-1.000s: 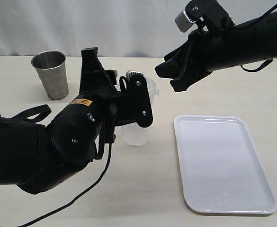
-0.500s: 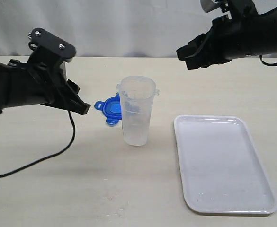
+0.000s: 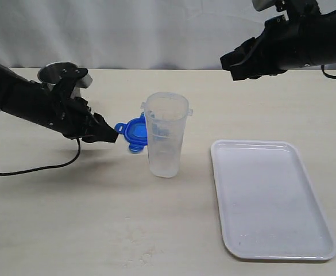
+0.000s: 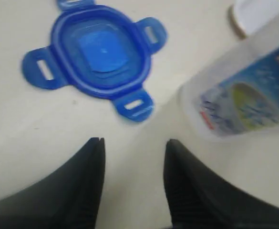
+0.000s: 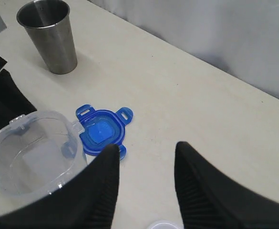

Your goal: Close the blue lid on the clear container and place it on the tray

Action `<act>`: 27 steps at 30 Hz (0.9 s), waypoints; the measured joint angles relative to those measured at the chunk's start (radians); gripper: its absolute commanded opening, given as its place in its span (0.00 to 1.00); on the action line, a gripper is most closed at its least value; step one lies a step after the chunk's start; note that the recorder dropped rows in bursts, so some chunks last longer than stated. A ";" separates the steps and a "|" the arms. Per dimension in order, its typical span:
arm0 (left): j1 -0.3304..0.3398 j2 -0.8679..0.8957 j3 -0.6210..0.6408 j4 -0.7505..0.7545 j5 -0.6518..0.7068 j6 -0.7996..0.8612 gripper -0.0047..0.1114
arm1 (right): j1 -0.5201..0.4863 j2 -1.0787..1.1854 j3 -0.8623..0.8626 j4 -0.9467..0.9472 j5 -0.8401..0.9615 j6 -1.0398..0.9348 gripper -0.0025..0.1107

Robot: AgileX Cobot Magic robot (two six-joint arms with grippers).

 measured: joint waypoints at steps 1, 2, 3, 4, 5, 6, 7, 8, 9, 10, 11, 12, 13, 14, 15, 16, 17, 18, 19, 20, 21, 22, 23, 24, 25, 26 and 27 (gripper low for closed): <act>0.000 0.011 -0.007 0.000 -0.036 -0.012 0.43 | 0.000 0.000 0.000 0.000 0.000 0.000 0.35; 0.000 0.025 -0.015 0.002 -0.064 -0.024 0.43 | 0.000 0.000 0.000 0.000 0.000 0.000 0.35; 0.002 0.037 -0.028 0.002 -0.078 -0.030 0.43 | 0.000 0.000 0.000 0.000 0.000 -0.002 0.35; 0.002 0.041 -0.038 0.004 -0.073 -0.006 0.43 | 0.000 0.000 0.000 0.001 0.000 -0.011 0.35; -0.009 0.043 -0.042 0.010 -0.061 0.077 0.43 | 0.000 0.000 0.000 0.001 0.000 -0.025 0.35; -0.027 0.043 -0.045 0.026 -0.055 0.160 0.43 | 0.000 0.000 0.000 0.001 0.000 -0.038 0.35; -0.054 0.043 -0.045 0.050 -0.060 0.235 0.43 | 0.000 0.000 0.000 0.001 0.000 -0.044 0.35; -0.077 0.043 -0.045 0.085 -0.069 0.302 0.43 | 0.000 0.000 0.000 0.001 0.000 -0.050 0.35; -0.092 0.043 -0.045 0.107 -0.076 0.347 0.43 | 0.000 0.000 0.000 0.001 0.000 -0.054 0.35; -0.104 0.045 -0.045 0.130 -0.083 0.391 0.43 | 0.000 0.000 0.000 0.001 0.000 -0.054 0.35; -0.112 0.045 -0.045 0.150 -0.090 0.424 0.43 | 0.000 0.000 0.000 0.001 0.000 -0.054 0.35; -0.118 0.046 -0.045 0.164 -0.100 0.464 0.43 | 0.000 0.000 0.000 0.001 0.000 -0.055 0.35; -0.124 0.047 -0.045 0.170 -0.114 0.502 0.43 | 0.000 0.000 0.000 0.001 0.000 -0.056 0.35; -0.128 0.050 -0.045 0.173 -0.125 0.537 0.43 | 0.000 0.000 0.000 0.001 0.000 -0.056 0.35; -0.128 0.052 -0.045 0.177 -0.140 0.569 0.43 | 0.000 0.000 0.000 0.001 0.000 -0.058 0.35; -0.130 0.054 -0.045 0.179 -0.153 0.596 0.43 | 0.000 0.000 0.000 0.001 0.000 -0.058 0.35; -0.130 0.059 -0.045 0.181 -0.165 0.615 0.43 | 0.000 0.000 0.000 0.001 0.000 -0.058 0.35; -0.130 0.064 -0.045 0.181 -0.176 0.638 0.43 | 0.000 0.000 0.000 0.001 0.000 -0.061 0.35; -0.130 0.070 -0.045 0.181 -0.186 0.660 0.43 | 0.000 0.000 0.000 0.001 0.000 -0.061 0.35; -0.130 0.079 -0.045 0.173 -0.191 0.681 0.43 | 0.000 0.000 0.000 0.001 0.002 -0.062 0.35; -0.130 0.086 -0.045 0.158 -0.194 0.711 0.43 | 0.000 0.000 0.000 0.001 0.002 -0.065 0.35; -0.130 0.095 -0.045 0.143 -0.199 0.731 0.43 | 0.000 0.000 0.000 0.001 0.002 -0.066 0.35; -0.130 0.100 -0.045 0.134 -0.199 0.740 0.43 | 0.000 0.000 0.000 0.001 0.002 -0.068 0.35; -0.130 0.108 -0.045 0.129 -0.201 0.740 0.43 | 0.000 0.000 0.000 0.001 0.002 -0.071 0.35; -0.130 0.111 -0.045 0.125 -0.203 0.740 0.43 | 0.000 0.000 0.000 0.001 0.002 -0.074 0.35; -0.130 0.111 -0.045 0.122 -0.203 0.740 0.43 | 0.000 0.000 0.000 0.001 0.002 -0.074 0.35; -0.132 0.111 -0.045 0.120 -0.203 0.740 0.43 | 0.000 0.000 0.000 0.001 0.002 -0.076 0.35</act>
